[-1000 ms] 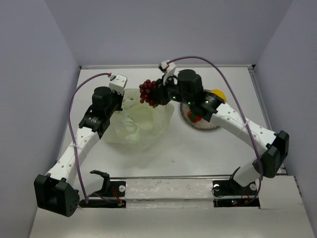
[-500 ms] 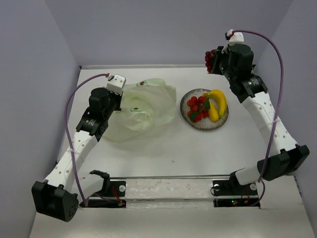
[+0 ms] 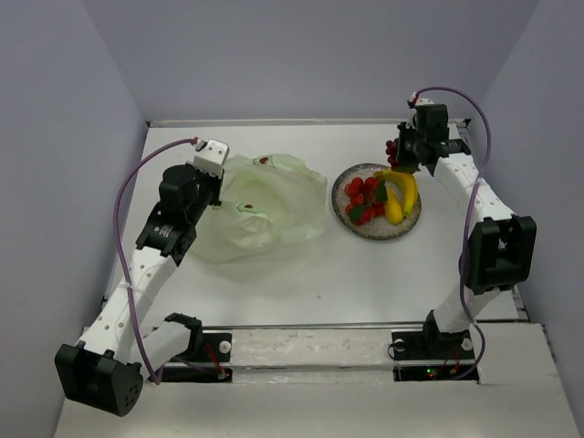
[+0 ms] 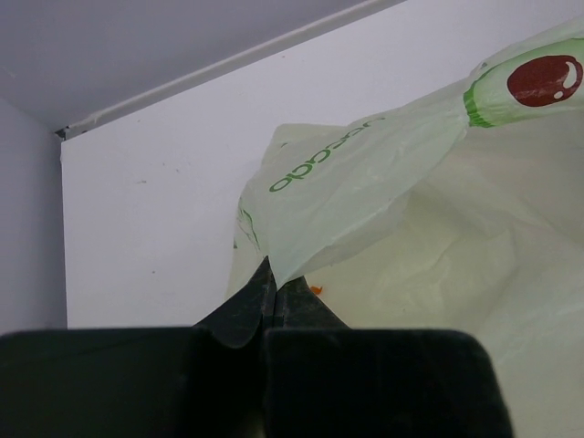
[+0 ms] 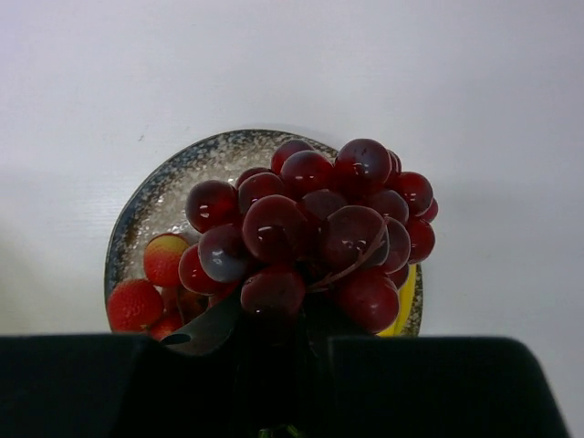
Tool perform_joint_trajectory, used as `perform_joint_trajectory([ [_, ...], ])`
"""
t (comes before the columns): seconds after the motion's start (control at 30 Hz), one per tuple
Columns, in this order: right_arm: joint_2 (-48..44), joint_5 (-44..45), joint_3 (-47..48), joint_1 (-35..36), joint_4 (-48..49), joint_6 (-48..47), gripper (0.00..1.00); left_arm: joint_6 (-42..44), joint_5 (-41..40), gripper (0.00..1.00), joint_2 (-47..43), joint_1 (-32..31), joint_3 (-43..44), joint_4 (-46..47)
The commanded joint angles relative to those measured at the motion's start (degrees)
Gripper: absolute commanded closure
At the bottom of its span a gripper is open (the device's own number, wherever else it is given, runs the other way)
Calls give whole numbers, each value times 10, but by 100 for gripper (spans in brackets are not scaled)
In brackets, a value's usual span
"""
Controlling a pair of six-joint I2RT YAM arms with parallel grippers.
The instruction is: Take the fake fruits out of the plastic bag
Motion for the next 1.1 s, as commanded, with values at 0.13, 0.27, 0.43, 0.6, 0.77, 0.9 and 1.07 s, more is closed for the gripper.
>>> perform_joint_trajectory([
  [0.13, -44, -78, -35, 7, 44, -2, 99, 6, 3, 100, -21, 2, -14, 21],
  [0.27, -73, -60, -48, 7, 43, -9, 99, 6, 6, 100, -17, 2, -17, 24],
  [0.43, -79, -87, -102, 7, 42, 8, 99, 7, 8, 100, -13, 2, -13, 35],
  [0.6, -82, -82, -164, 7, 42, 24, 98, 9, 8, 100, -15, 2, -16, 35],
  [0.77, -82, -80, -185, 7, 34, 26, 57, 8, 9, 100, -13, 2, -19, 35],
  [0.9, -86, -74, -153, 7, 14, 19, 33, 11, 9, 100, -11, 3, -18, 37],
  [1.07, -81, -50, -95, 21, -51, -6, 21, 11, 9, 100, -12, 2, -19, 37],
])
